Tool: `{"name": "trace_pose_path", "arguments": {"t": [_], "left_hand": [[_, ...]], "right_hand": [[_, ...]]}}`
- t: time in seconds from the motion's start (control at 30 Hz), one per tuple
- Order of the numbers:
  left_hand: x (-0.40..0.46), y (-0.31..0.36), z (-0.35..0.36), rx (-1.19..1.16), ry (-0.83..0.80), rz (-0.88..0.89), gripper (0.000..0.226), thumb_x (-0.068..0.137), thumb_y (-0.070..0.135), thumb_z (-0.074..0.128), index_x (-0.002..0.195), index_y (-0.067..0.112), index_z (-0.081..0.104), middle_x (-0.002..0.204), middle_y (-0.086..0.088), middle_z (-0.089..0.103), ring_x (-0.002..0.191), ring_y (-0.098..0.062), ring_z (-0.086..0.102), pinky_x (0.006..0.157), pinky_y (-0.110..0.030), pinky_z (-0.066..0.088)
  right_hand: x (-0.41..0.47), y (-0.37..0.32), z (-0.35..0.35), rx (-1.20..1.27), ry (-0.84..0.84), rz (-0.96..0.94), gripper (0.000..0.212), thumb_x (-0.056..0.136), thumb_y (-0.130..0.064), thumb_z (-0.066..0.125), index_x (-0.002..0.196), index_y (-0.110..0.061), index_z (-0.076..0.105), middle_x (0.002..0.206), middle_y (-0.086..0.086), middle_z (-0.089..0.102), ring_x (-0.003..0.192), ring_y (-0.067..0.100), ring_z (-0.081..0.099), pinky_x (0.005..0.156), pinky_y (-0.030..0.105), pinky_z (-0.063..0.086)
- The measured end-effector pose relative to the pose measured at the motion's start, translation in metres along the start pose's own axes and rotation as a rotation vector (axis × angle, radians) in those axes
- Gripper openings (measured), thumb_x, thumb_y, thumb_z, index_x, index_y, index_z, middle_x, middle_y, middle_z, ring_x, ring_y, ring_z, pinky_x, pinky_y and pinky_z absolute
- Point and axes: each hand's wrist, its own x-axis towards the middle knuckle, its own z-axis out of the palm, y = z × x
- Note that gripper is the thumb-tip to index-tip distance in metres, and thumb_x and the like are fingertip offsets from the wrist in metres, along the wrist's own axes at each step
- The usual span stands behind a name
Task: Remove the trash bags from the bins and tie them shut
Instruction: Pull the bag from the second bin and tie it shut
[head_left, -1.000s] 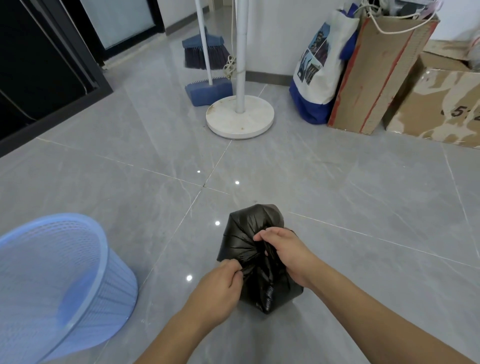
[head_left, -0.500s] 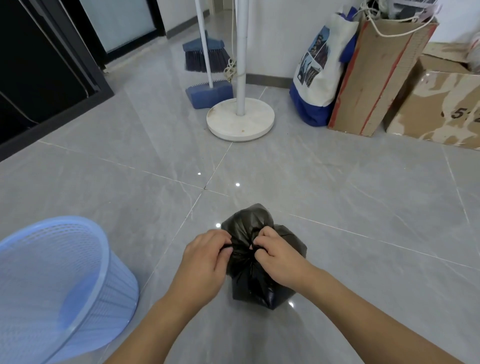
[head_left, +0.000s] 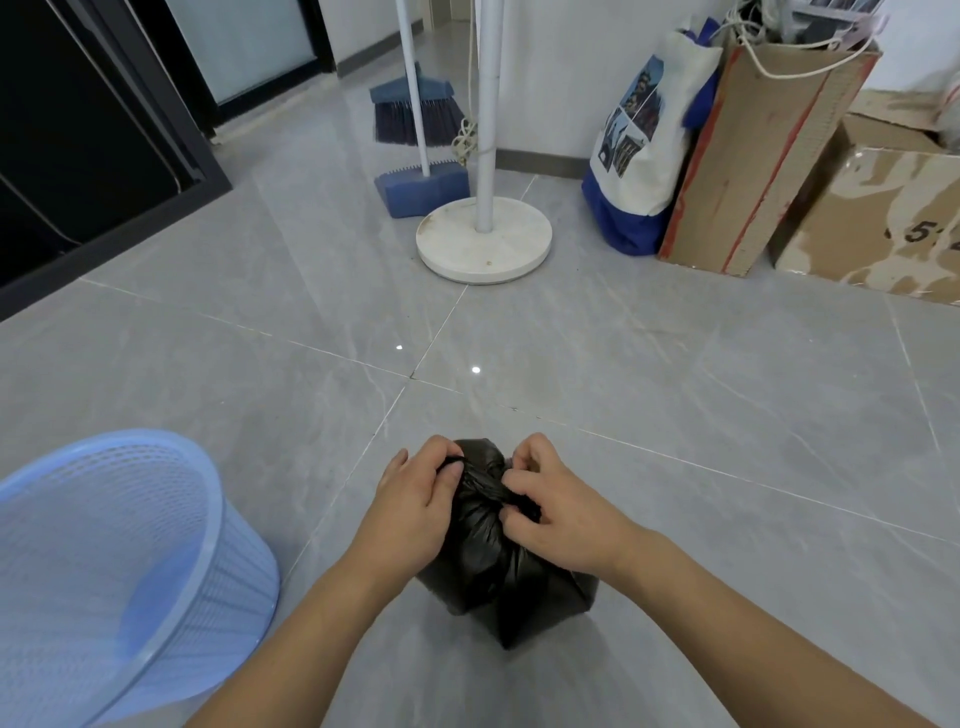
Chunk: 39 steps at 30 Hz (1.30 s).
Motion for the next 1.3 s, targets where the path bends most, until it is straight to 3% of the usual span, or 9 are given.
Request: {"name": "trace_pose_path", "arguments": {"t": [0.13, 0.37, 0.6, 0.7, 0.83, 0.9, 1.07, 1.2, 1.3], "left_hand": [[0.0, 0.007, -0.003, -0.024, -0.014, -0.088, 0.014, 0.102, 0.025, 0.039, 0.094, 0.026, 0.05, 0.073, 0.006, 0.069, 0.075, -0.003, 0.061, 0.067, -0.022, 0.043], [0.001, 0.012, -0.002, -0.087, -0.075, -0.136, 0.017, 0.102, 0.024, 0.039, 0.09, 0.025, 0.05, 0.069, 0.001, 0.067, 0.064, -0.011, 0.062, 0.062, -0.027, 0.047], [0.004, 0.009, 0.011, -0.052, 0.036, -0.09, 0.015, 0.1, 0.023, 0.041, 0.096, 0.024, 0.055, 0.091, 0.003, 0.062, 0.089, -0.014, 0.058, 0.076, -0.03, 0.048], [0.003, 0.008, 0.017, -0.043, 0.06, -0.114, 0.015, 0.101, 0.027, 0.038, 0.091, 0.027, 0.049, 0.079, -0.001, 0.063, 0.081, -0.022, 0.059, 0.071, -0.038, 0.05], [0.0, 0.013, 0.025, -0.071, 0.103, -0.176, 0.017, 0.103, 0.028, 0.035, 0.092, 0.022, 0.047, 0.064, -0.001, 0.066, 0.062, -0.006, 0.059, 0.059, -0.023, 0.044], [0.0, 0.016, 0.028, -0.089, 0.098, -0.206, 0.017, 0.103, 0.029, 0.035, 0.093, 0.023, 0.047, 0.064, -0.001, 0.065, 0.06, -0.007, 0.059, 0.057, -0.023, 0.044], [0.004, 0.023, 0.031, -0.191, 0.12, -0.293, 0.018, 0.101, 0.029, 0.038, 0.095, 0.02, 0.052, 0.073, 0.001, 0.061, 0.066, -0.012, 0.058, 0.06, -0.027, 0.043], [0.004, 0.02, 0.028, -0.379, 0.073, -0.41, 0.009, 0.095, 0.027, 0.049, 0.104, 0.025, 0.048, 0.063, 0.005, 0.054, 0.062, -0.016, 0.051, 0.064, -0.033, 0.042], [-0.007, 0.014, 0.025, -0.213, -0.017, -0.344, 0.03, 0.083, 0.024, 0.053, 0.106, 0.035, 0.037, 0.065, 0.01, 0.054, 0.084, -0.01, 0.051, 0.085, -0.035, 0.038]], "right_hand": [[-0.003, 0.005, 0.005, -0.15, 0.12, -0.04, 0.019, 0.091, -0.026, 0.047, 0.096, -0.012, 0.057, 0.101, -0.004, 0.046, 0.08, 0.014, 0.053, 0.073, 0.029, 0.048], [-0.003, 0.009, 0.009, -0.302, 0.229, 0.004, 0.028, 0.087, -0.024, 0.043, 0.11, -0.018, 0.057, 0.1, -0.001, 0.052, 0.082, 0.017, 0.055, 0.063, 0.032, 0.05], [-0.005, 0.006, 0.004, -0.287, 0.112, -0.132, 0.022, 0.084, -0.021, 0.048, 0.099, -0.018, 0.062, 0.107, -0.004, 0.056, 0.084, 0.015, 0.058, 0.062, 0.026, 0.05], [-0.005, 0.004, 0.004, -0.267, 0.135, -0.2, 0.017, 0.08, -0.014, 0.052, 0.093, -0.013, 0.064, 0.104, -0.003, 0.06, 0.087, 0.015, 0.059, 0.066, 0.023, 0.049], [-0.009, 0.005, 0.004, -0.349, 0.279, -0.261, 0.014, 0.079, -0.011, 0.056, 0.088, -0.011, 0.067, 0.093, 0.001, 0.065, 0.083, 0.02, 0.062, 0.067, 0.027, 0.05], [-0.011, 0.006, 0.006, -0.377, 0.351, -0.298, 0.014, 0.082, -0.01, 0.057, 0.09, -0.011, 0.069, 0.09, 0.001, 0.066, 0.08, 0.022, 0.061, 0.067, 0.029, 0.05], [-0.015, 0.01, 0.006, -0.452, 0.47, -0.344, 0.02, 0.089, -0.012, 0.059, 0.104, -0.013, 0.072, 0.086, -0.003, 0.067, 0.07, 0.018, 0.051, 0.062, 0.025, 0.043], [-0.013, 0.013, 0.007, -0.448, 0.418, -0.312, 0.014, 0.091, -0.016, 0.058, 0.098, -0.014, 0.07, 0.078, -0.003, 0.063, 0.068, 0.02, 0.052, 0.057, 0.031, 0.046], [-0.01, 0.011, 0.005, -0.35, 0.274, -0.116, 0.017, 0.091, -0.026, 0.053, 0.1, -0.019, 0.066, 0.086, -0.006, 0.064, 0.08, 0.015, 0.056, 0.065, 0.029, 0.05]]}}
